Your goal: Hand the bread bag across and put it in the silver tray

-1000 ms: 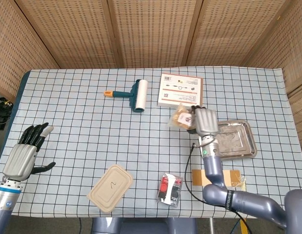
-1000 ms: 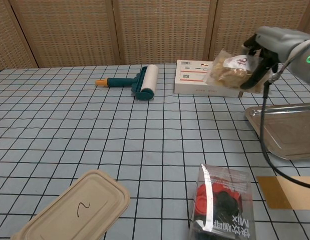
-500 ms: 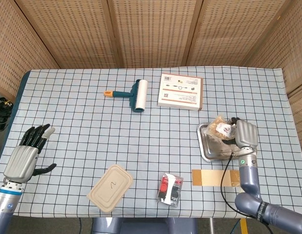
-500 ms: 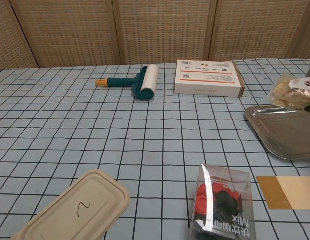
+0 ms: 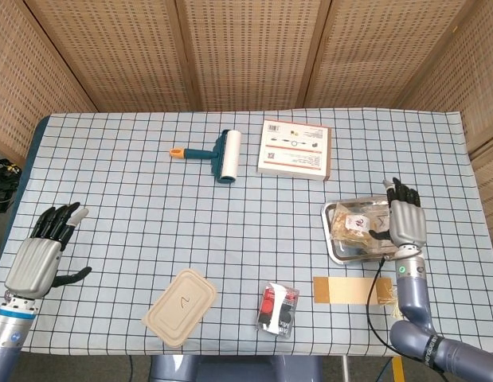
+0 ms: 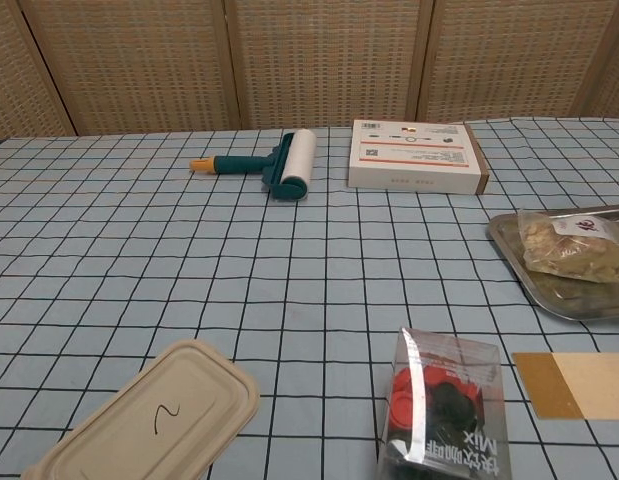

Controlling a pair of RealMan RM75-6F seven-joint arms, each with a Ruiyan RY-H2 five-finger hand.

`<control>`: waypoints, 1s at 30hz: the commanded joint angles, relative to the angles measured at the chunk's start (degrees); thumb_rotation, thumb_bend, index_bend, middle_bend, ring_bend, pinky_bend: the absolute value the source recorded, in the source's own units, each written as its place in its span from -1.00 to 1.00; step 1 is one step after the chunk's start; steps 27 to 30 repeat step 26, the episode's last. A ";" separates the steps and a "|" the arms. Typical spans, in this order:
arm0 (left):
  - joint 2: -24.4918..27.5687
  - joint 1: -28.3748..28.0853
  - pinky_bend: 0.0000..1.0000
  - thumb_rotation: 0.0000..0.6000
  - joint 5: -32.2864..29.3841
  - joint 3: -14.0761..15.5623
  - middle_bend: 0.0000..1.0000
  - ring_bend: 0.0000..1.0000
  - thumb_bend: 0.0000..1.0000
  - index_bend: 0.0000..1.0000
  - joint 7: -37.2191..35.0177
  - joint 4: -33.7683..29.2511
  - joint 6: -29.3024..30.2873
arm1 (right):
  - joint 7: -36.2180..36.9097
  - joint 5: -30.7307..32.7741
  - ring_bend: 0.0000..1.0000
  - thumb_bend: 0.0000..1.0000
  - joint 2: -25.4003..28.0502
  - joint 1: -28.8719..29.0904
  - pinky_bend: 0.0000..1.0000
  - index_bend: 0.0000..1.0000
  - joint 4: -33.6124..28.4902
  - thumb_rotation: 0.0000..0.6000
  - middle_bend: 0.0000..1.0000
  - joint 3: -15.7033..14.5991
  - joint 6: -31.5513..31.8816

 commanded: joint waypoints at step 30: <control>-2.39 5.31 -1.00 1.00 0.69 2.73 -1.00 -1.00 -0.94 -1.00 4.18 6.39 3.38 | 19.82 -37.95 -1.00 -0.83 11.38 -21.00 -1.00 -0.97 -3.40 1.00 -1.00 -17.92 20.19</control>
